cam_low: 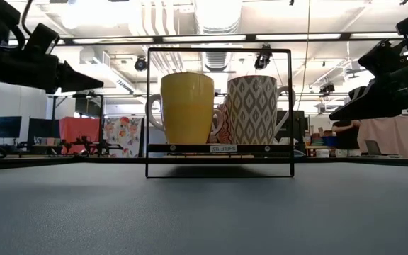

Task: Place coffee mugs
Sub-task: Return to Home Position

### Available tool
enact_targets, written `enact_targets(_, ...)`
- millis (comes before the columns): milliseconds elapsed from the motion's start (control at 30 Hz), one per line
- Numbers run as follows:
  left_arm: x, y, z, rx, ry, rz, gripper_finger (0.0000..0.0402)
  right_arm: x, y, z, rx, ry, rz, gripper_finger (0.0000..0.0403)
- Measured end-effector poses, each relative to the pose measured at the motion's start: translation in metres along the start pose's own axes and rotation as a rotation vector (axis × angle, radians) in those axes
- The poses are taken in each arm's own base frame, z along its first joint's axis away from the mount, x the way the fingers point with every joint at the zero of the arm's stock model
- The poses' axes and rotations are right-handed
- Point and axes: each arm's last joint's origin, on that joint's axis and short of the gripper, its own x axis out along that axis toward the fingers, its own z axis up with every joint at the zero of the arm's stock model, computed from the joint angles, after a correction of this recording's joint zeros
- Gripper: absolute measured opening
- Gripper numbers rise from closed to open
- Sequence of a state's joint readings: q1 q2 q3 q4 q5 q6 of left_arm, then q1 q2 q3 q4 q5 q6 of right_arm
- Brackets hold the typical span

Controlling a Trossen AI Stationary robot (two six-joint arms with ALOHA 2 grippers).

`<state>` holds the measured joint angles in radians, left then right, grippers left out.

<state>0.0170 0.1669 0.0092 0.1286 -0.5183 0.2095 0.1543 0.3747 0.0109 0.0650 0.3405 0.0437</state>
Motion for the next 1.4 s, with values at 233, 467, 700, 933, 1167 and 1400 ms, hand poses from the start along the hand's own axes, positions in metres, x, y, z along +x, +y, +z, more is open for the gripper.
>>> enact_targets(233, -0.0075, 0.0055, 0.0045, -0.031, -0.068, 0.022, 0.0083, 0.0, 0.0, 0.0, 0.0, 0.0, 0.0, 0.0059)
enact_targets(467, -0.0096, 0.0081, 0.0063, -0.058, -0.087, 0.06, 0.0083, 0.0, 0.0, 0.0, 0.0, 0.0, 0.0, 0.0059)
enact_targets(700, -0.0078, 0.0067, 0.0047, -0.051, -0.062, 0.054, 0.0083, 0.0, 0.0, 0.0, 0.0, 0.0, 0.0, 0.0059)
enact_targets(933, -0.0067, 0.006, 0.0042, -0.05, -0.042, 0.05, 0.0083, 0.0, 0.0, 0.0, 0.0, 0.0, 0.0, 0.0059)
enact_targets(1167, -0.0064, 0.0058, 0.0043, -0.048, -0.039, 0.049, 0.0083, 0.0, 0.0, 0.0, 0.0, 0.0, 0.0, 0.0059)
enact_targets(1400, -0.0064, 0.0059, 0.0048, -0.049, -0.039, 0.049, 0.0083, 0.0, 0.0, 0.0, 0.0, 0.0, 0.0, 0.0059)
